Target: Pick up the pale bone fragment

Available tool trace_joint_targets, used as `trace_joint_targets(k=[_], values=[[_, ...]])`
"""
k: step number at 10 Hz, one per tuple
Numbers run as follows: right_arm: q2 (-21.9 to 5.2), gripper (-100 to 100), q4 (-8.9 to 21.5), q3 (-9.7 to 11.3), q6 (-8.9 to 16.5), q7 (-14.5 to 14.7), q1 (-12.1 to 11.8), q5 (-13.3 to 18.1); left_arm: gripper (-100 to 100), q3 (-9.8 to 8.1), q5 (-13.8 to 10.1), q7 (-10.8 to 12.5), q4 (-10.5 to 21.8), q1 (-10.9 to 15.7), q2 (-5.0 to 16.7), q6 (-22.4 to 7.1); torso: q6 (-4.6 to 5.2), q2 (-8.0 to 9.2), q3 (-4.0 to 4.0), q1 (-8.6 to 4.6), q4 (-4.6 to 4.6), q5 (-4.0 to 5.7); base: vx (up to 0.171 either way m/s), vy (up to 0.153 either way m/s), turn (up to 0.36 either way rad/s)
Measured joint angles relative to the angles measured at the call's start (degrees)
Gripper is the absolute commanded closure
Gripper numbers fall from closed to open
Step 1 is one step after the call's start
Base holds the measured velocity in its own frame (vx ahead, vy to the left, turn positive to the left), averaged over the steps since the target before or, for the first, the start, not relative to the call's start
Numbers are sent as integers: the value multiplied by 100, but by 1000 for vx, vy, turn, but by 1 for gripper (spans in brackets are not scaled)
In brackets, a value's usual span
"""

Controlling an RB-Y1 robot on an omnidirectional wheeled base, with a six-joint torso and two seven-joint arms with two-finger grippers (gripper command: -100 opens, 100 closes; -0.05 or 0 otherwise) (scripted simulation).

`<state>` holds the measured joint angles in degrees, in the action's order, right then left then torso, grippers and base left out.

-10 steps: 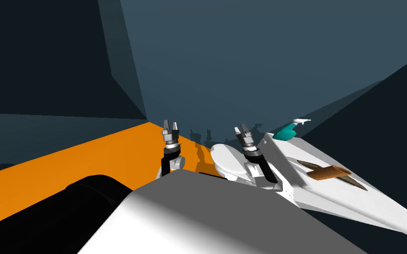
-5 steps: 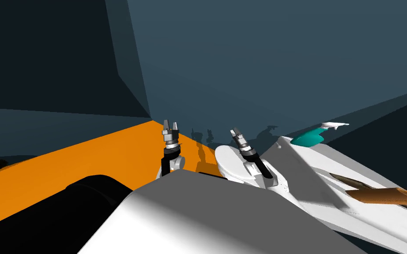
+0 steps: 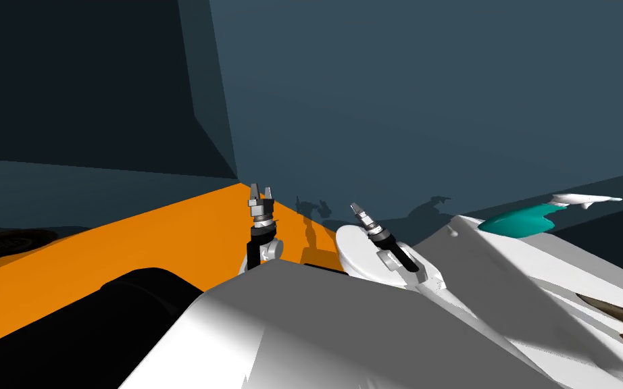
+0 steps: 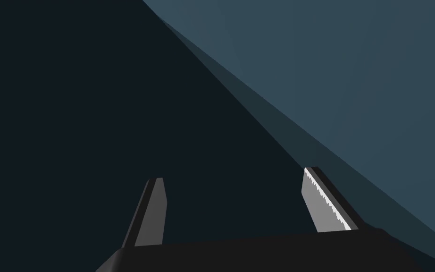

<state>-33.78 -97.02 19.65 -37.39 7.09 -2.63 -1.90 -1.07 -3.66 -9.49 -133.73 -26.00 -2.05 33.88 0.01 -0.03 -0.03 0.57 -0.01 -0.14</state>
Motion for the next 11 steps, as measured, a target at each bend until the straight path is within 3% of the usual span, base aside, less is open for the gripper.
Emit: trace_joint_targets(k=[6, 9, 11], values=[[-854, -100, 1141, 593, -292, 394, 425, 138, 0, 0, 0, 0, 0, 0, 0, 0, 2, 9, 5, -19, 2, 3, 24, 89, 95], [-1294, -100, 1504, 763, -416, 554, 414, 181, 0, -1, 0, 0, 0, 0, 1, 0, 4, 21, 12, -35, 4, 7, 0, 45, 56], [-1562, -100, 1879, 976, -506, 708, 551, 250, 0, -1, 0, 0, 0, 0, 1, 0, 2, 16, 9, -32, 4, 6, 13, 58, 91]])
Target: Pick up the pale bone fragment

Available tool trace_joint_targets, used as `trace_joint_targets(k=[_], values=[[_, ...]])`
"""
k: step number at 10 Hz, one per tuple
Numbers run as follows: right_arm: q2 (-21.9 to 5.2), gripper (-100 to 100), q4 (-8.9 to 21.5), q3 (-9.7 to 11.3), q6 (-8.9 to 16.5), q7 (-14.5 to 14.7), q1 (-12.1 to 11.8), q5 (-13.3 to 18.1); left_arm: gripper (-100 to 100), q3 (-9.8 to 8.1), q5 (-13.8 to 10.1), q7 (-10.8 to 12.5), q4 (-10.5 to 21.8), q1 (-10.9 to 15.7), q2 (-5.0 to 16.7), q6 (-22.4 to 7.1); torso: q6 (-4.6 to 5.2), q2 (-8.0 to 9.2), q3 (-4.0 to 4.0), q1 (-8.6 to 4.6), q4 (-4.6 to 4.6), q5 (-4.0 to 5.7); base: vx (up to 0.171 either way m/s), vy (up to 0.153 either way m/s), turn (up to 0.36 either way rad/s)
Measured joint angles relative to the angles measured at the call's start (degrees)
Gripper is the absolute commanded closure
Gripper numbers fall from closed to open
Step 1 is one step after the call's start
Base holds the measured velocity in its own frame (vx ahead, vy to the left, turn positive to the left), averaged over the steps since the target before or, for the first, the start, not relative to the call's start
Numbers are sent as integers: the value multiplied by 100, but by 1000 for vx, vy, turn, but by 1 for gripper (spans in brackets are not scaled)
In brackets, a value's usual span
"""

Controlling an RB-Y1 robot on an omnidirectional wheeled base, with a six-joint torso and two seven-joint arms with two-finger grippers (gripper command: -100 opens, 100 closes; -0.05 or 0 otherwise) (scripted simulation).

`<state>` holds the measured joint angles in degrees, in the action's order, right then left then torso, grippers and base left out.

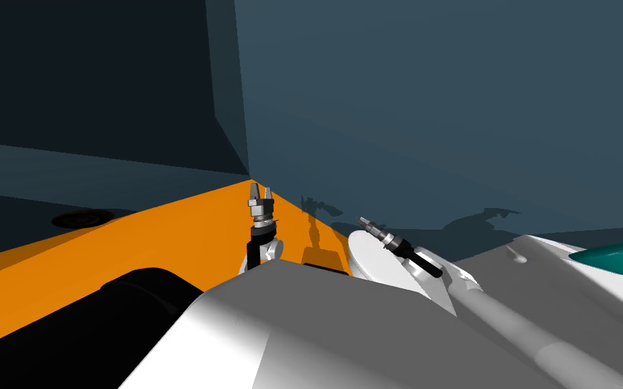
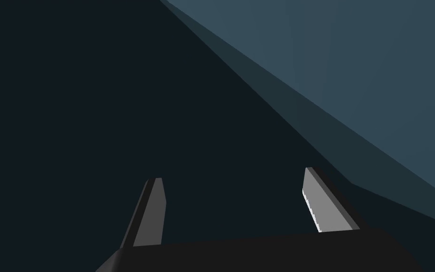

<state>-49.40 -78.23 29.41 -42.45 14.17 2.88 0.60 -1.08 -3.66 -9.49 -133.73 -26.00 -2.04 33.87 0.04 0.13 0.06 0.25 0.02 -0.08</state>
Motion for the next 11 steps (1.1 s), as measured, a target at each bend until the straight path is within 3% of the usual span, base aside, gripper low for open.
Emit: trace_joint_targets(k=[11], values=[[-1254, -100, 1072, 633, -149, 579, 119, 202, 0, -1, 0, 0, 0, 0, 0, 0, 5, 11, 6, -17, 3, 4, -6, 27, 39]])
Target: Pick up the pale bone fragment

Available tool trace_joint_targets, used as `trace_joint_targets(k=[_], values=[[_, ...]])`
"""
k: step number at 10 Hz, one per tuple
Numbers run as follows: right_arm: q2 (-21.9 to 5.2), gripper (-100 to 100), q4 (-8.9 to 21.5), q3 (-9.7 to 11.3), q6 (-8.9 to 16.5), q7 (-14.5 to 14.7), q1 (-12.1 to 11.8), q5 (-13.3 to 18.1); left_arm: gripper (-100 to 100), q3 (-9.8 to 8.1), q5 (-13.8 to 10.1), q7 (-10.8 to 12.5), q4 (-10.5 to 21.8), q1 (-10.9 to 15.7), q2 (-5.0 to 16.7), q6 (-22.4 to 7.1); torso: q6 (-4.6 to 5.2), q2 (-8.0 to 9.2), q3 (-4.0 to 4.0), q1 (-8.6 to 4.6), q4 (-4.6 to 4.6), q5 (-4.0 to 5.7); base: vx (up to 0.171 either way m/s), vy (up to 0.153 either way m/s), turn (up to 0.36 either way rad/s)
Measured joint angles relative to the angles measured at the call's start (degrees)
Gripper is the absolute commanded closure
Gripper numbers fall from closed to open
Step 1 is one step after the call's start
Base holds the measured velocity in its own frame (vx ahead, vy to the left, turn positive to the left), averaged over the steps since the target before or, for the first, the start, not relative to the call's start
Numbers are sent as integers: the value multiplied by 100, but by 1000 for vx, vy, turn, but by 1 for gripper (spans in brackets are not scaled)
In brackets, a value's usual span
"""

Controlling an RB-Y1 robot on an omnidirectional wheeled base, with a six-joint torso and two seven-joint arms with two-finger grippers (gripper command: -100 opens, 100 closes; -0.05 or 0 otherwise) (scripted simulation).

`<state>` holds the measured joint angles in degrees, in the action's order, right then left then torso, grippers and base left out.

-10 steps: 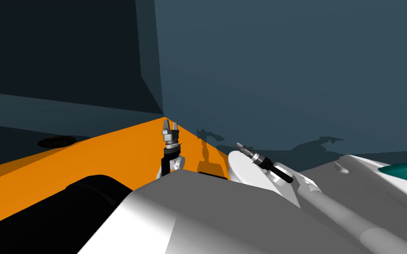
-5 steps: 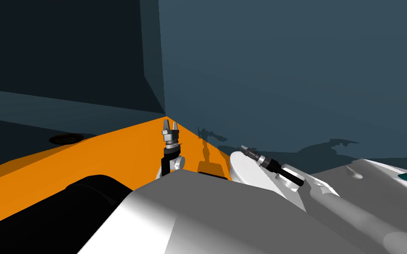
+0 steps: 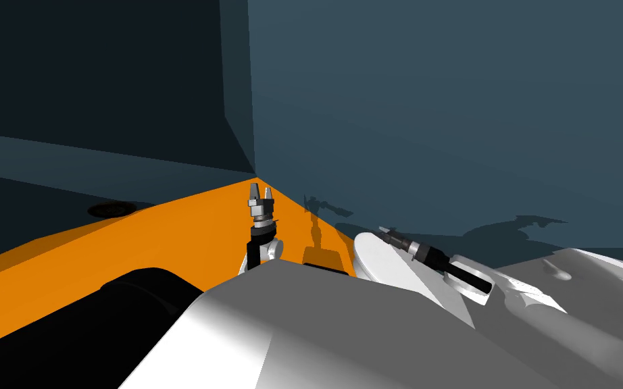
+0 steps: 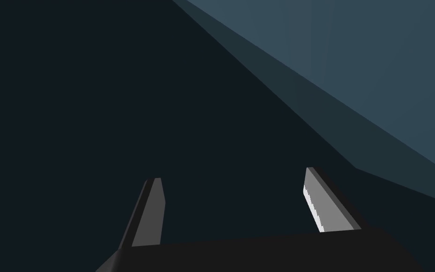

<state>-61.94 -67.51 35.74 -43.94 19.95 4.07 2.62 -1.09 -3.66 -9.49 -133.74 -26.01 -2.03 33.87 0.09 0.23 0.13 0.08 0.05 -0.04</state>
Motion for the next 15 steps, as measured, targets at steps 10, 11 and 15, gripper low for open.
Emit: trace_joint_targets(k=[10, 11, 15], values=[[-1042, -100, 1546, 701, -353, 533, 188, 318, 0, 0, 0, 0, 0, 0, 0, 0, -1, 10, 5, -8, 2, 2, -27, 7, 44], [-1171, -100, 1596, 727, -340, 622, 103, 313, 0, 0, 0, 0, 0, 0, 0, 0, 1, 13, 8, -7, 3, 2, -62, -4, 45], [-1869, -100, 1926, 1021, -310, 883, -15, 424, 0, 0, 0, 0, 0, 0, 0, 0, 1, 22, 13, -13, 6, 4, -51, -17, 18]])
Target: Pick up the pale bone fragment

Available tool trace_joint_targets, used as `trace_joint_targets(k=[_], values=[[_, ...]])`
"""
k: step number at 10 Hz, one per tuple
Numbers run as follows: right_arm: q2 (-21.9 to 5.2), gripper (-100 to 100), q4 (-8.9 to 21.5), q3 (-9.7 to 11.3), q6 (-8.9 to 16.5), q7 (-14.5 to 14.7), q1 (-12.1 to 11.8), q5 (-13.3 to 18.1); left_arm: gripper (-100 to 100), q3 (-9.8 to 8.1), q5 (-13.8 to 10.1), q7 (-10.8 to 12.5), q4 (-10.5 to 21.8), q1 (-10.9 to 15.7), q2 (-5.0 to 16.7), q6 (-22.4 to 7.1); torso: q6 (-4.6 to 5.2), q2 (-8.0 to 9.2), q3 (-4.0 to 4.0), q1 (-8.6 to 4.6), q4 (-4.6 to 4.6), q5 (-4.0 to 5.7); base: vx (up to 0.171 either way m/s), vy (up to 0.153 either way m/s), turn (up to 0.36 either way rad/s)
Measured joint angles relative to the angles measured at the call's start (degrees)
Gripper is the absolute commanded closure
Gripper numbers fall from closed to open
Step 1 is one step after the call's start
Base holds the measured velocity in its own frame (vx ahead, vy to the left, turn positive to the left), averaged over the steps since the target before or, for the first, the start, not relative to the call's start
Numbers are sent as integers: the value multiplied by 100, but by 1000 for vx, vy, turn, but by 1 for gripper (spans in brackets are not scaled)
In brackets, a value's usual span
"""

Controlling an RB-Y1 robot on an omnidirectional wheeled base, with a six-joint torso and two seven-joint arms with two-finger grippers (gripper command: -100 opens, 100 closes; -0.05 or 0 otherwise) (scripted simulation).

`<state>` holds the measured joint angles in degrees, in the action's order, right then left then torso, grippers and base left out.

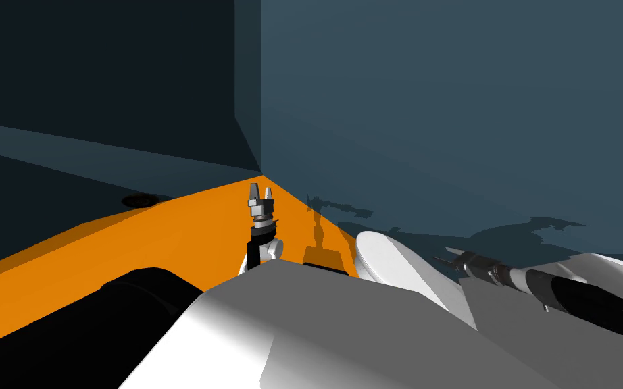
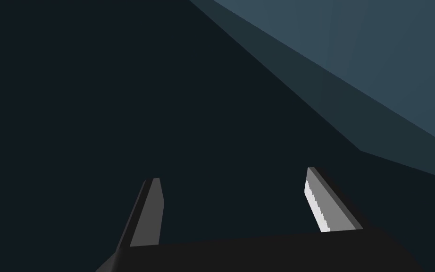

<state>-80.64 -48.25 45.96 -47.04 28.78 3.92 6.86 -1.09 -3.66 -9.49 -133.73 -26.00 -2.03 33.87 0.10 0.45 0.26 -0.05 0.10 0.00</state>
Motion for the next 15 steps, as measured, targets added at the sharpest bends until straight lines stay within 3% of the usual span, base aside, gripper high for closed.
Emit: trace_joint_targets(k=[2, 3, 4, 6, 7, 8, 10, 12, 13, 15], values=[[-43, -100, 493, 145, -154, 107, 82, 119, 0, 0, 0, 0, 0, 0, 0, 0, -2, -9, -6, 0, -3, -1, -45, -19, 26], [-177, -100, 532, 183, -145, 151, 29, 124, 0, 0, 0, 0, 0, 0, 0, 0, -1, -6, -4, -1, -2, 0, -69, -33, 29], [-578, -100, 212, 192, 57, 223, -254, 23, 0, 0, 0, 0, 0, 0, 0, 0, 1, 3, 1, -2, 1, -2, -64, -37, 3], [-483, -100, 540, 325, -113, 299, -68, 184, 0, 0, 0, 0, 0, 0, 0, 0, -2, -10, -6, -2, -2, 3, -15, -9, 1], [-460, -100, 719, 322, -167, 334, -88, 174, 0, 0, 0, 0, 0, -1, 0, 0, -2, -19, -11, 3, -5, 1, -36, -26, 17], [-468, -100, 1071, 406, -249, 435, -73, 244, 0, 0, 0, 0, 0, 0, 0, 0, -1, -12, -8, -3, -4, 1, -48, -34, 10], [-916, -100, 970, 481, -165, 520, -316, 194, 0, 0, 0, 0, 0, 0, 0, 0, 0, 2, 1, -8, 0, -1, -73, -49, 7], [-883, -100, 1208, 577, -181, 566, -233, 305, 0, 0, 0, 0, 0, 0, 0, 0, -2, -7, -4, -5, -2, 5, -43, -31, 6], [-1043, -100, 1188, 600, -158, 661, -419, 238, 0, 0, 0, 0, 0, 0, 0, 0, 0, -4, -2, -7, -1, 1, -48, -44, -4], [-1186, -100, 1317, 729, -139, 735, -450, 332, 0, -1, 0, 0, 0, 0, 1, 0, -1, -1, -1, -18, 0, 4, -62, -70, 2]])
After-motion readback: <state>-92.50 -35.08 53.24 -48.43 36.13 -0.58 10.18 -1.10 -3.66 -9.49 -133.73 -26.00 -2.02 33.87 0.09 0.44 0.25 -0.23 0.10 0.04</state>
